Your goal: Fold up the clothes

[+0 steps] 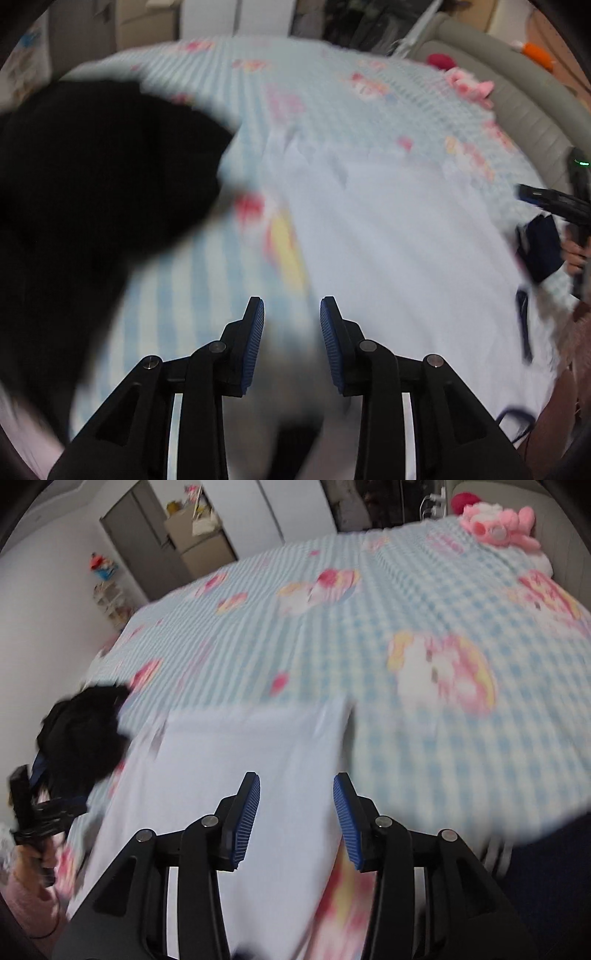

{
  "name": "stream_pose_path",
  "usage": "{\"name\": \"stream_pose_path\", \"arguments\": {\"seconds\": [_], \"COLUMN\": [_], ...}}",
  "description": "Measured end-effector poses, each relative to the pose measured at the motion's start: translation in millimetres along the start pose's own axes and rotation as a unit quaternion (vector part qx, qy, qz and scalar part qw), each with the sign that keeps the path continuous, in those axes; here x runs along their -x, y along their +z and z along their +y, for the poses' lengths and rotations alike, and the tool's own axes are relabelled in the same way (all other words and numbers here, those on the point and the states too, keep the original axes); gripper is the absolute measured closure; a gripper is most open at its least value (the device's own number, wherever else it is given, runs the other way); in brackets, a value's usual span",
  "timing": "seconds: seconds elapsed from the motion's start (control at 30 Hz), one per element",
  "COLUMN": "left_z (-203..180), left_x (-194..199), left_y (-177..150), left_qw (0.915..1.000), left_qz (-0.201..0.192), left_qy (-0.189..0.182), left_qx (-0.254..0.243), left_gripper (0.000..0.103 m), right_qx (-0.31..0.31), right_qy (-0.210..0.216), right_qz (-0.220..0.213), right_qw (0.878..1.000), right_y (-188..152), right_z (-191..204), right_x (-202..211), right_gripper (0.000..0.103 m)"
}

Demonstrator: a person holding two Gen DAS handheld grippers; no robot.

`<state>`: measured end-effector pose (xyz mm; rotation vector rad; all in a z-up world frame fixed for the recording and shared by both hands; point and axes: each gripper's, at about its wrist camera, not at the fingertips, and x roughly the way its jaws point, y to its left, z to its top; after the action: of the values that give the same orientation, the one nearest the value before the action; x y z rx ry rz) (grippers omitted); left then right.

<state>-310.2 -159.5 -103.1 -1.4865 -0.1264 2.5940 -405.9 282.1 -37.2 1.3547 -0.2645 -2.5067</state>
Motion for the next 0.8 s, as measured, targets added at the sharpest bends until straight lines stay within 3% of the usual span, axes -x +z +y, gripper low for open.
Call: {"name": "stream_pose_path", "arguments": {"seconds": [0.17,0.23,0.3,0.43,0.5,0.63,0.73,0.8], "left_z": [7.3,19.0,25.1,34.1,47.0,48.6,44.3,36.7], "left_x": [-1.8,-1.6,0.3,2.5,-3.2,-1.1,4.0,5.7], "left_y": [-38.3,-44.0,-43.4,-46.2,-50.0,-47.2,-42.2,-40.5], "left_qw": [0.9981,0.9958,0.9951,0.9962,0.9947,0.9935,0.989,0.9893], "left_qz": [-0.026,-0.039,-0.044,-0.056,-0.045,-0.05,-0.065,-0.07], "left_qy": [0.034,0.015,0.003,0.006,-0.025,-0.057,-0.095,-0.101], "left_qx": [0.044,0.081,0.089,0.066,0.089,0.085,0.093,0.079], "left_gripper": [0.073,0.073,0.074,0.074,0.074,0.074,0.074,0.074], "right_qx": [0.084,0.115,0.136,0.18,0.199,0.19,0.155,0.133], "right_qy": [0.052,0.081,0.081,0.057,0.029,-0.006,0.011,0.021], "right_qz": [0.034,0.051,0.064,0.092,0.105,0.104,0.085,0.074], "right_qw": [0.995,0.989,0.985,0.978,0.974,0.976,0.984,0.988], "right_y": [-75.6,-90.9,-98.5,-118.3,-130.9,-142.8,-141.7,-139.7], "right_z": [102.9,158.8,209.3,294.8,310.5,306.7,294.1,284.4], "right_x": [15.6,4.4,-23.4,-76.1,-96.4,-111.5,-99.3,-91.2], "right_gripper": [0.059,0.055,0.048,0.047,0.047,0.048,0.068,0.078]}}
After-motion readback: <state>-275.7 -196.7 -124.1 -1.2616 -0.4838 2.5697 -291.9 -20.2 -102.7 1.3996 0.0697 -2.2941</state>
